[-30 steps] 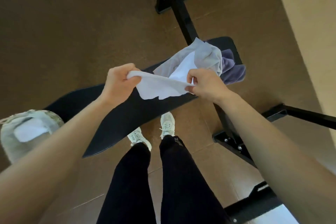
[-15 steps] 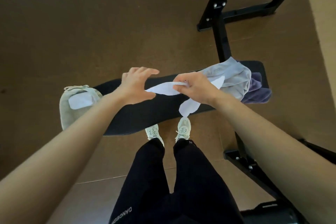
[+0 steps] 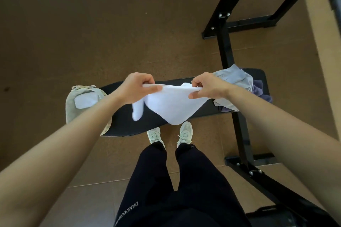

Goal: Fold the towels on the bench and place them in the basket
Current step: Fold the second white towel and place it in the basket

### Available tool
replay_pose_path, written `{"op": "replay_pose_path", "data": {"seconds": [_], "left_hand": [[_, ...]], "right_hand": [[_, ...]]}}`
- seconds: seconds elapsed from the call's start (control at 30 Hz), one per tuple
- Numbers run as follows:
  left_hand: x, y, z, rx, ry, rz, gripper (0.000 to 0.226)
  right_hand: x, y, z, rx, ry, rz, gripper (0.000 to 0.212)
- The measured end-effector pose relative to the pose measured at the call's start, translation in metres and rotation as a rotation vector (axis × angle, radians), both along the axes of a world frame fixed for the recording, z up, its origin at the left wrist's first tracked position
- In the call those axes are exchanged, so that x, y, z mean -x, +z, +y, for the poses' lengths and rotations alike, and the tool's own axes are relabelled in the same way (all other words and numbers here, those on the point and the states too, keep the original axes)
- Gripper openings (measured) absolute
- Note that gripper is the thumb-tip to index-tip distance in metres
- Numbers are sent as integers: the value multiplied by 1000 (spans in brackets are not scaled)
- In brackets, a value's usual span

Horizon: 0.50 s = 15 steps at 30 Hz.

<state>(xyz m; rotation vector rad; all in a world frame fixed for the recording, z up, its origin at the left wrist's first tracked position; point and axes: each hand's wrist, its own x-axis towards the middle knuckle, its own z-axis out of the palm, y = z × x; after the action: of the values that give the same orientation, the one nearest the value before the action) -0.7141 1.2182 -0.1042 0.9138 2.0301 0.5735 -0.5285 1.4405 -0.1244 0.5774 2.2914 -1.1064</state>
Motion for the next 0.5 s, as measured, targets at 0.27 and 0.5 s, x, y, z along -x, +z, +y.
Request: {"op": "replay_pose_path", "data": {"seconds": [0.27,0.5], "left_hand": [[68,-8,-7,253,-134,410,20],[102,-31,4,139,49,646,6]], "right_hand": [[28,-28,60,-251,18,-17,25],[59,-35,89,-570,-200,177,20]]}}
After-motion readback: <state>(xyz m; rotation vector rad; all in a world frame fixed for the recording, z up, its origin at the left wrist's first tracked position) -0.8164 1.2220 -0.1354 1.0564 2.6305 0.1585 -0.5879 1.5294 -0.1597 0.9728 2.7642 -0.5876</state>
